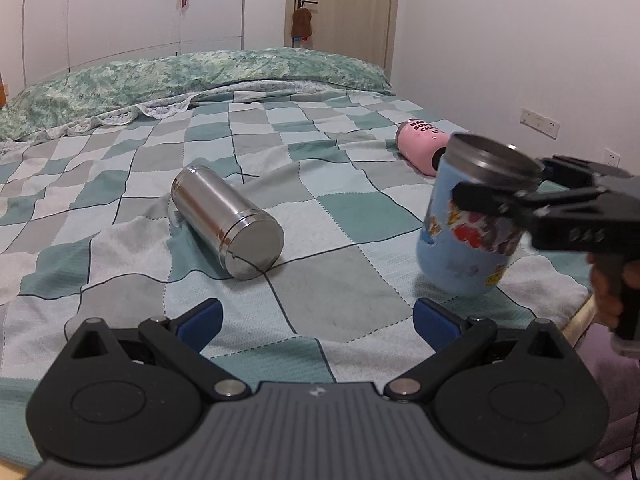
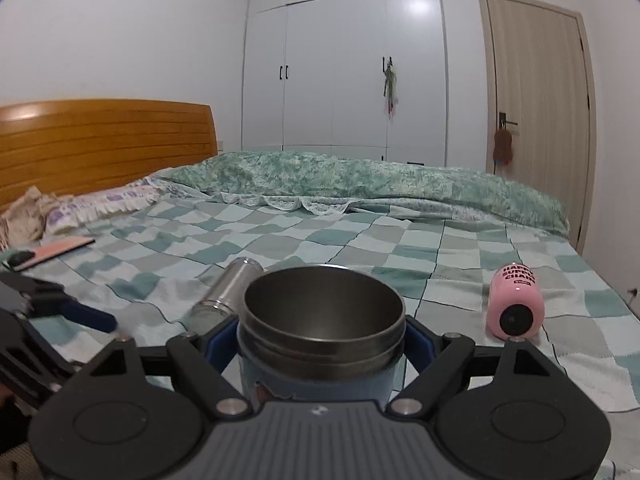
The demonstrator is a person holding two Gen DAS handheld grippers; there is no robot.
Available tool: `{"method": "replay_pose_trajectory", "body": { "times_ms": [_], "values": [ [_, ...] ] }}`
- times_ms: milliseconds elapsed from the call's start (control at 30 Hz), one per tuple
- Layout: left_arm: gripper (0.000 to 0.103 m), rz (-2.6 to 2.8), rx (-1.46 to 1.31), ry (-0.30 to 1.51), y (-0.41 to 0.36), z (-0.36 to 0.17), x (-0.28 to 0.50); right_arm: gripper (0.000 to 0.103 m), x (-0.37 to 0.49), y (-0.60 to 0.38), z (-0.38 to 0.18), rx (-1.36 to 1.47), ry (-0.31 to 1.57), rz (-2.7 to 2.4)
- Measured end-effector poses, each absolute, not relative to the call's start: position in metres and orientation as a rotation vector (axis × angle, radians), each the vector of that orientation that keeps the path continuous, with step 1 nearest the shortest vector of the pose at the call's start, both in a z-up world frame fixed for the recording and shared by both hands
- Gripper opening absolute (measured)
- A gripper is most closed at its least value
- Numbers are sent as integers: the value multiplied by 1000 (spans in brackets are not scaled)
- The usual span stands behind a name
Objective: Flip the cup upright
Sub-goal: 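Rotate the blue cup upright with the right tool, rim facing up, then set the blue cup down on the bed and open the right tool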
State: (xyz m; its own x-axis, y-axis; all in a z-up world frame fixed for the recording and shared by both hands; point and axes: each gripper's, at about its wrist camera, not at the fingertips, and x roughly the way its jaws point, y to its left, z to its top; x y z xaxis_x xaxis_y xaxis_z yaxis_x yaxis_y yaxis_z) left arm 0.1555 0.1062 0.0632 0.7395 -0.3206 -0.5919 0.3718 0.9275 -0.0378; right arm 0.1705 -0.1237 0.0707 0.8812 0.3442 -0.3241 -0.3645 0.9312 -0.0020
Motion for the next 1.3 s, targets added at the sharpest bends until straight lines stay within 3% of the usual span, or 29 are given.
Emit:
{"method": "replay_pose_trajectory", "body": {
  "times_ms": [600, 667, 733, 1000, 1300],
  "values": [
    [103, -333, 69, 639, 106, 61, 152, 85, 171, -119, 34, -62, 311, 390],
    [103, -327, 66, 633, 106, 63, 148, 99, 162, -126, 38, -20, 274, 411],
    [103, -319, 63, 618, 103, 66, 142, 103, 151, -134, 44, 5, 230, 429],
    [103, -296, 20, 475, 72, 69, 92, 103, 99, -168, 56, -33, 129, 404],
    [103, -146, -17, 273, 24, 34, 36, 103, 37, -215, 22, -107, 54, 348]
  ]
}}
